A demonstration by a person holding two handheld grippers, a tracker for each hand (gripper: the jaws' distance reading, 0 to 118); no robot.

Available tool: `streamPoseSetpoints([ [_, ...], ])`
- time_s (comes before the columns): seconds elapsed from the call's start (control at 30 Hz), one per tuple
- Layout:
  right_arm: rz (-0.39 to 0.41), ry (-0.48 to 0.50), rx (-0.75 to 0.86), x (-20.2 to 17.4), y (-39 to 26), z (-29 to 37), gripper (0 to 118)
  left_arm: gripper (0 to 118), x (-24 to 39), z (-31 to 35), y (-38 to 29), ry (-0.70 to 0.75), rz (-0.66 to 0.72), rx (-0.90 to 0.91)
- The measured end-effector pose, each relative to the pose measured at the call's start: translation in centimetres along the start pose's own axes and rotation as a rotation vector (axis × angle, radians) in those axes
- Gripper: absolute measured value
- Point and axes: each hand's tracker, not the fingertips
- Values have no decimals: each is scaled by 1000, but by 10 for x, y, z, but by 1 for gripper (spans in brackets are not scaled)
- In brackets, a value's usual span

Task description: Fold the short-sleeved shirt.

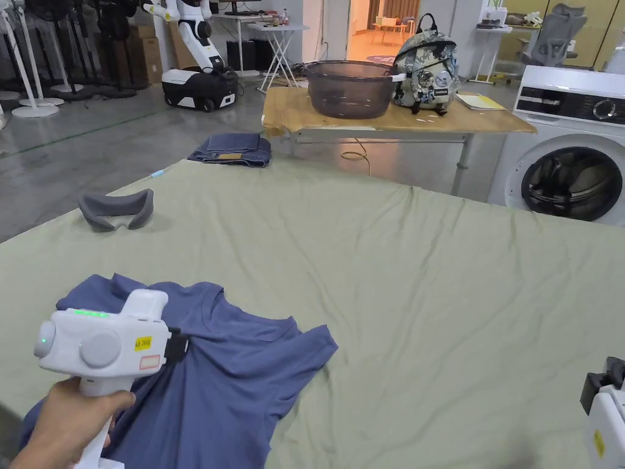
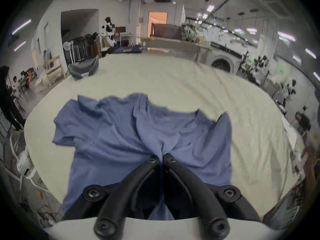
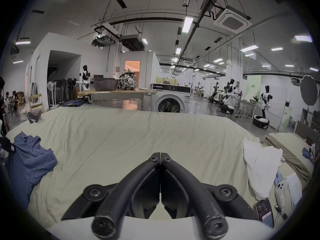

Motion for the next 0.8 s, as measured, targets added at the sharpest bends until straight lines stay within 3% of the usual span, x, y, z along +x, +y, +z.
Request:
streamPoseSetpoints([
  [0.4, -24, -25, 33, 18, 14, 13, 0, 0, 65, 67, 104, -134, -88, 282],
  [0.8, -58, -83, 63, 53, 21, 31, 0, 0, 226, 71, 163, -403, -234, 363],
])
